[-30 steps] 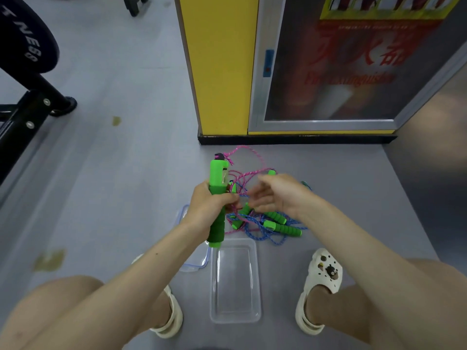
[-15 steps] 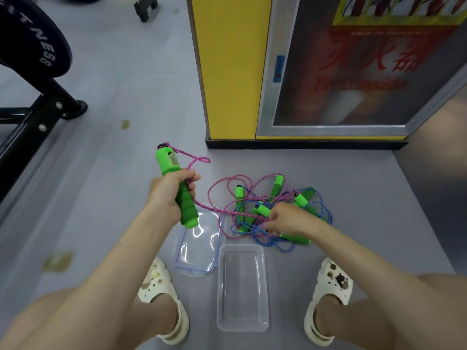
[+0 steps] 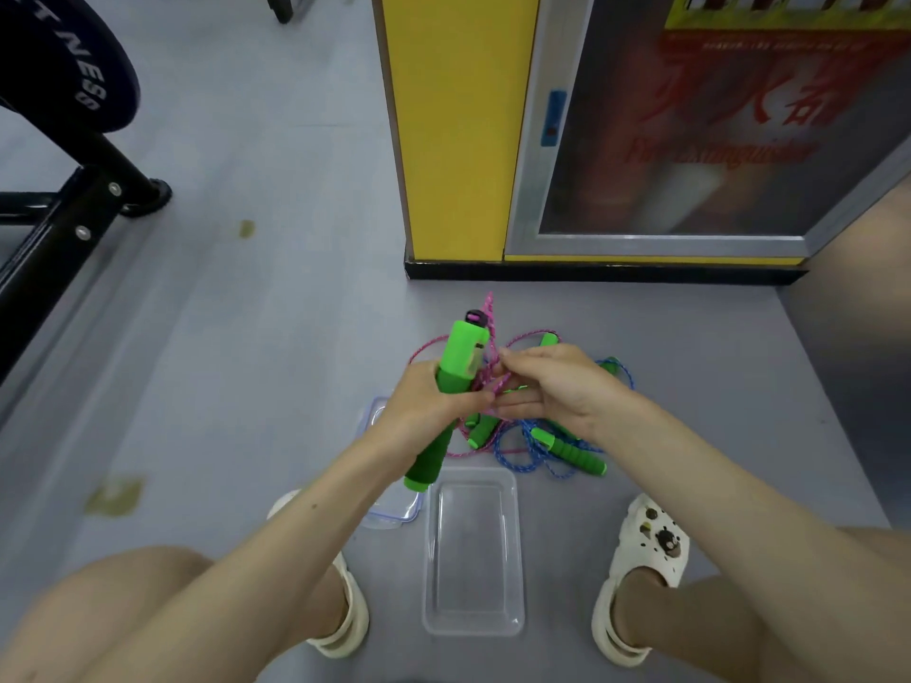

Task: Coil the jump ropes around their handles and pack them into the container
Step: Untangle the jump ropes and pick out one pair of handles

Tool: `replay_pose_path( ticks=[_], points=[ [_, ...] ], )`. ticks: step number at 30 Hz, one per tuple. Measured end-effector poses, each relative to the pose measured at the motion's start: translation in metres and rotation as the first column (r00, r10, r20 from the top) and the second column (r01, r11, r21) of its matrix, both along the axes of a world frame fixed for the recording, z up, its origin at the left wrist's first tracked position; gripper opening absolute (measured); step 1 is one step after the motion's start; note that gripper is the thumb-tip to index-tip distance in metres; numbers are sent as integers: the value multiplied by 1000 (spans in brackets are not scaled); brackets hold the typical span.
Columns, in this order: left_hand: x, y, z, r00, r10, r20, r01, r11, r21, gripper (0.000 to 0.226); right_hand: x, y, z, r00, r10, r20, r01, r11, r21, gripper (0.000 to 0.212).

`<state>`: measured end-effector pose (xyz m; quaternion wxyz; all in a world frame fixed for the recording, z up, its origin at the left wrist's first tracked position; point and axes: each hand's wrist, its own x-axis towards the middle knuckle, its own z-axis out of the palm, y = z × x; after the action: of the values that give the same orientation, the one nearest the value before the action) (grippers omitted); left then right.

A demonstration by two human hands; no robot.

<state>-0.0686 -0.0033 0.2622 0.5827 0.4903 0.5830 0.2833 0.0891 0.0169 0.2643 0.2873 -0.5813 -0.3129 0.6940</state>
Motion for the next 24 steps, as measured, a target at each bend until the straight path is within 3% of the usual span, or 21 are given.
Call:
replay_pose_path(
  ticks=[3, 6, 7, 9, 11, 13, 15, 18, 21, 24],
  points=[
    [5, -1, -5, 999, -44, -29, 44, 999, -27, 21, -1, 1, -1, 1000, 21, -3, -20, 998, 54, 19],
    [9, -2, -6, 996, 82, -20, -83, 996, -43, 10, -2, 0, 0, 998, 32, -50, -30, 998, 53, 28],
    [9, -2, -6, 990, 140, -30, -141, 989, -48, 11, -2, -1, 0, 999, 47, -20, -46, 997, 63, 29],
    [8, 0, -5, 962, 272, -13, -272, 959, -78, 14, -1, -2, -1, 973, 121, 196, -146, 982, 118, 27],
    [6, 5, -2, 926, 361, 110, -339, 924, -178, 13, 0, -3, -5, 891, 185, 414, -266, 953, 146, 26],
    [6, 8, 3, 842, 433, 321, -332, 886, -325, 16, 1, -4, -11, 814, 287, 505, -384, 918, 96, 32],
    [7, 10, 4, 744, 481, 464, -289, 858, -426, 21, -1, -7, -18, 760, 416, 499, -495, 869, 29, 42],
    [7, 11, 6, 658, 491, 571, -240, 855, -459, 20, -6, -13, -29, 689, 543, 480, -624, 781, 11, 57],
    [0, 17, 9, 573, 518, 635, -241, 847, -473, 18, -5, -16, -30, 587, 596, 548, -705, 709, -15, 39],
    [-16, 24, 11, 561, 543, 624, -275, 834, -479, 18, 3, -16, -33, 479, 569, 668, -733, 678, -52, 16]
  ],
)
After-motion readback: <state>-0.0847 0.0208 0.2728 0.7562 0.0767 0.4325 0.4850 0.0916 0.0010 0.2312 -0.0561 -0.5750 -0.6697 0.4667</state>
